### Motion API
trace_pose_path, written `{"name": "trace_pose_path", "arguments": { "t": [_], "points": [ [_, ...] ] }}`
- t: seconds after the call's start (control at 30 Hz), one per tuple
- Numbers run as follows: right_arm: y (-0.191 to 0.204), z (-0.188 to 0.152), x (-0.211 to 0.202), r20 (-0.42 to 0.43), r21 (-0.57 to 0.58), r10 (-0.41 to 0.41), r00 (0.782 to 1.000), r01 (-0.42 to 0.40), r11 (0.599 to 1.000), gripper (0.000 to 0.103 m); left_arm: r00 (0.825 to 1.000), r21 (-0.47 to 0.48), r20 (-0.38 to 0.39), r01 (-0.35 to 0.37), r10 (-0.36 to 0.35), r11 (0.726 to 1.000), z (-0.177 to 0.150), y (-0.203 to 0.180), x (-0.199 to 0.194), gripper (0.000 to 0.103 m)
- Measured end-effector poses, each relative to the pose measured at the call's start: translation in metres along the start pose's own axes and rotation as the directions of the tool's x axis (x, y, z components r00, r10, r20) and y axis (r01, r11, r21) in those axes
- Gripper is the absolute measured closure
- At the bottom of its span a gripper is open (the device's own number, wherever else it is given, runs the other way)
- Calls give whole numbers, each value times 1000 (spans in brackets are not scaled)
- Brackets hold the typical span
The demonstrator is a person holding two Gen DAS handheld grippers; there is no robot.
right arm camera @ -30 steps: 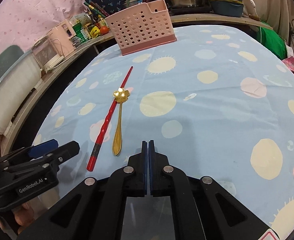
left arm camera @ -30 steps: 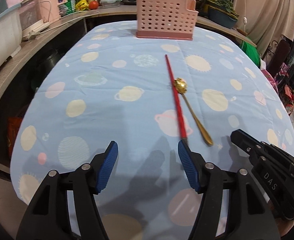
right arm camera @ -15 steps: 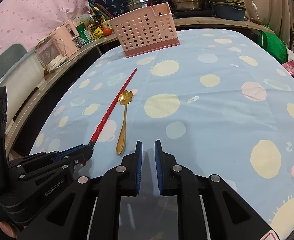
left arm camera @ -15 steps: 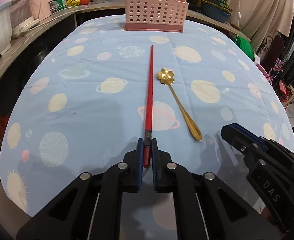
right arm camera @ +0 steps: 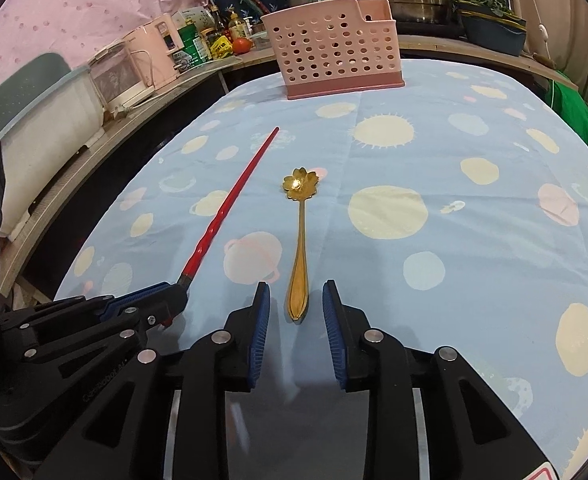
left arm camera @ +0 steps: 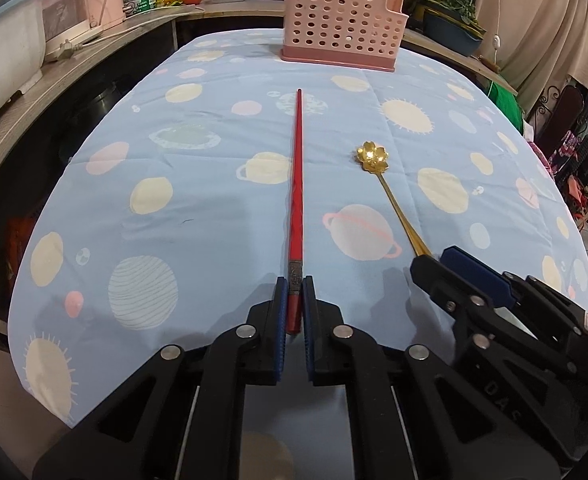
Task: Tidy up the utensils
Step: 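Close the left tool on the red chopstick while the right tool grasps the gold spoon, then lift the red chopstick and gold spoon up and carry them over the pink basket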
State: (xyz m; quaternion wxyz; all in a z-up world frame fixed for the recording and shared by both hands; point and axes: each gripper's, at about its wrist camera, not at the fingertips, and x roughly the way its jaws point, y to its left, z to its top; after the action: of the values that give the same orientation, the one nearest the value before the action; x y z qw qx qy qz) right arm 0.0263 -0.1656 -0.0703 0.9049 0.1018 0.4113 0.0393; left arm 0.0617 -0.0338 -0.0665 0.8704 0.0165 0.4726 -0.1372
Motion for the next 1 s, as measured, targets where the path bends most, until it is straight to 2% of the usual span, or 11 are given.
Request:
{"name": "trace_pose_path", "arguments": {
  "t": [0.13,0.27,0.5,0.63,0.93,1.0],
  "points": [
    [4,-1,1,7,-36,-29,1000,30,999,78,1000,-5,0,7,-7,1000,0,1,0,96],
    [1,-2,0,11,-39,-53,999,53,998,92,1000,-6,2,9,-9,1000,0,1,0,96],
    [-1,-3,-7,26,-35,-59,998,60,998,92,1000,-20,-3,15,-15,1000,0,4,-2,96],
    [-7,2,-23,63,-13,-56,996,57,998,92,1000,-26,15,13,-13,1000,2,7,-11,96],
    [-23,25,-59,167,57,-43,985,34,998,94,994,-51,100,41,-36,998,24,13,-50,96],
    [-25,30,-64,187,62,-44,981,32,998,100,992,-55,125,43,-36,998,32,14,-60,96]
  ]
}}
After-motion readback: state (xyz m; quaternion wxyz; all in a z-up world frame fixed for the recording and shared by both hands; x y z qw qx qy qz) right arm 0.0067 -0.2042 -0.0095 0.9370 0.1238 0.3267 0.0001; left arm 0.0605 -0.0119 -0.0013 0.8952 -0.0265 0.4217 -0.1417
